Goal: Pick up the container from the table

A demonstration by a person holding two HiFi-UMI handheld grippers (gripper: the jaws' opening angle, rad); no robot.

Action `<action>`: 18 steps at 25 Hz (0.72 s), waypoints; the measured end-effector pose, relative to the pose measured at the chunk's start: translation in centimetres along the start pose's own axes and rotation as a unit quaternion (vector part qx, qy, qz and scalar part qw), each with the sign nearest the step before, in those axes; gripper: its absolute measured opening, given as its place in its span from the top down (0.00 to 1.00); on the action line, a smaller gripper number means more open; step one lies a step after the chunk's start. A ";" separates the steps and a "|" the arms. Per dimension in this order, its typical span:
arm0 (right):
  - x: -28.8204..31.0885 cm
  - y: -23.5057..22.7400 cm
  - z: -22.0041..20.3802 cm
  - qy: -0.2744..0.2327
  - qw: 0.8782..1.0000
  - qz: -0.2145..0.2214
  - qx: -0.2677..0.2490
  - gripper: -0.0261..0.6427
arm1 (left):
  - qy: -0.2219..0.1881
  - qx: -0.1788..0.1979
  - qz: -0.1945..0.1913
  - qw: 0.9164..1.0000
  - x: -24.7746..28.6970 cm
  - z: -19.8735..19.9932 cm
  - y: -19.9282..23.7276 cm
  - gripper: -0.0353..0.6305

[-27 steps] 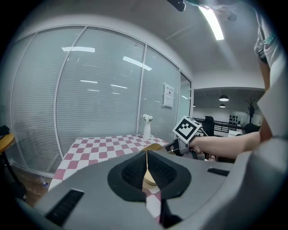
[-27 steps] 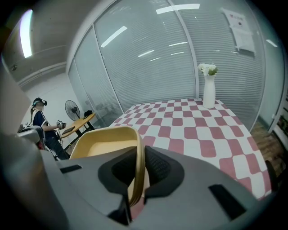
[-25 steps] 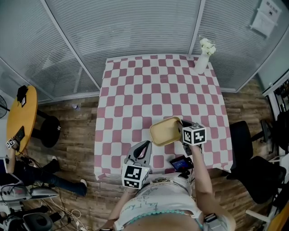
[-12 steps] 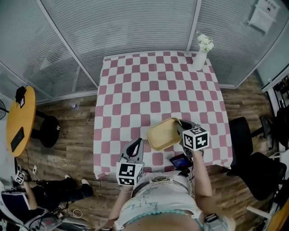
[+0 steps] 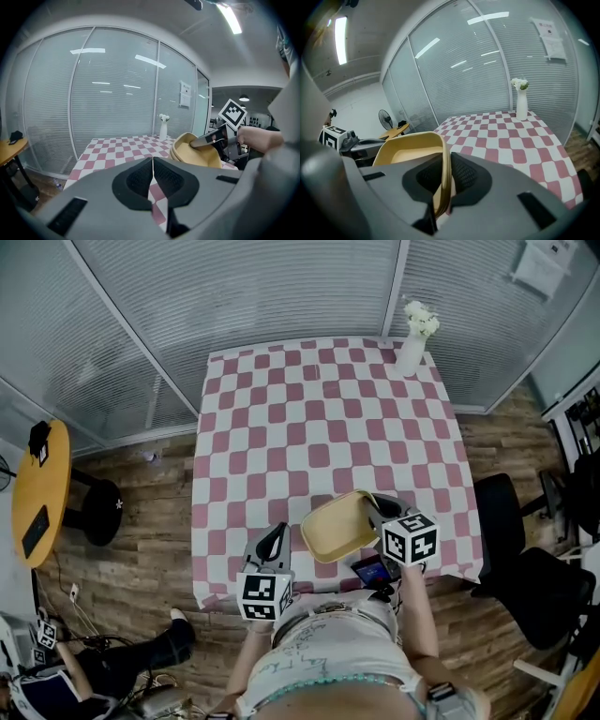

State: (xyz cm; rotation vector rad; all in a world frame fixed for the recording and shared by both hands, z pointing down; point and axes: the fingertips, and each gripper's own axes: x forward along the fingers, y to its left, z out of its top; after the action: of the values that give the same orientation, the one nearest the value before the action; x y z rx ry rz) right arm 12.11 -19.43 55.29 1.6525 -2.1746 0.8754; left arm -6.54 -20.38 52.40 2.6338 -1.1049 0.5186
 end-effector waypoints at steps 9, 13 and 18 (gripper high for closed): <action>-0.7 1.2 -0.2 -0.003 1.000 0.011 -0.003 0.93 | 0.010 0.002 0.001 1.000 0.0 -0.5 -0.1 0.92; -1.1 1.9 1.0 -0.018 1.000 0.014 -0.015 0.93 | 0.014 0.002 0.005 1.000 0.0 -0.7 0.2 0.92; -1.6 3.1 2.8 -0.035 0.998 0.021 -0.037 0.93 | 0.010 0.001 0.011 1.000 -0.3 -0.6 0.7 0.92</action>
State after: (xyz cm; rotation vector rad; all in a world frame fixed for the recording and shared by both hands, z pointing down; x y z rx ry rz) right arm 10.09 -19.36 51.27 1.6309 -2.2680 0.7495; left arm -7.33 -20.45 52.88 2.6143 -1.1300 0.5505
